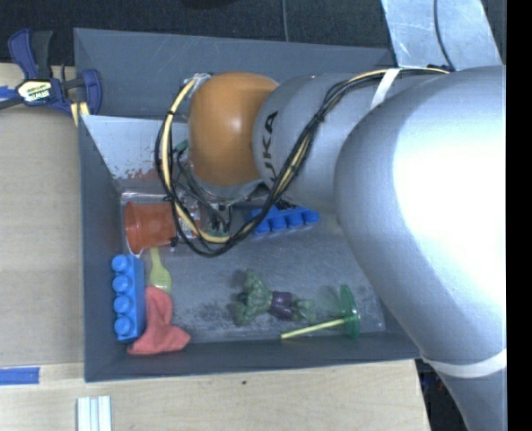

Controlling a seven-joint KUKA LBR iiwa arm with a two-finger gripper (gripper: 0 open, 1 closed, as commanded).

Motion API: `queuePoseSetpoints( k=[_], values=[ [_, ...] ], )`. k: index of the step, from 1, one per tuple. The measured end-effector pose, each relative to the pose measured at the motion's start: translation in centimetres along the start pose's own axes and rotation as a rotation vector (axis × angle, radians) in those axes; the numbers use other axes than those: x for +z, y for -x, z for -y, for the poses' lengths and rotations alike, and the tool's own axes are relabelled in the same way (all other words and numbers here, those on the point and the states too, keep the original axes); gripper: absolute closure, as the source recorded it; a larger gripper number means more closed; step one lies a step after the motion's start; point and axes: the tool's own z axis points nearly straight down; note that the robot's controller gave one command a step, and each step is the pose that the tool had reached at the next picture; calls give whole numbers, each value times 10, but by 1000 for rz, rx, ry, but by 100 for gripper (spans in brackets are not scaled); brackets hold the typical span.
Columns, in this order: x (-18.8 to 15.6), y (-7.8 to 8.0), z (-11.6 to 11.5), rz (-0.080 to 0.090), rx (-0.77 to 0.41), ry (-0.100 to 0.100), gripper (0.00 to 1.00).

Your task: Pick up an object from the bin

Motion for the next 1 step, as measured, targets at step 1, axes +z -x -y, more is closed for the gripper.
queuePoseSetpoints(
  k=[1],
  values=[
    [-51,-4,1,-4,-19,-2,100]
  ],
)
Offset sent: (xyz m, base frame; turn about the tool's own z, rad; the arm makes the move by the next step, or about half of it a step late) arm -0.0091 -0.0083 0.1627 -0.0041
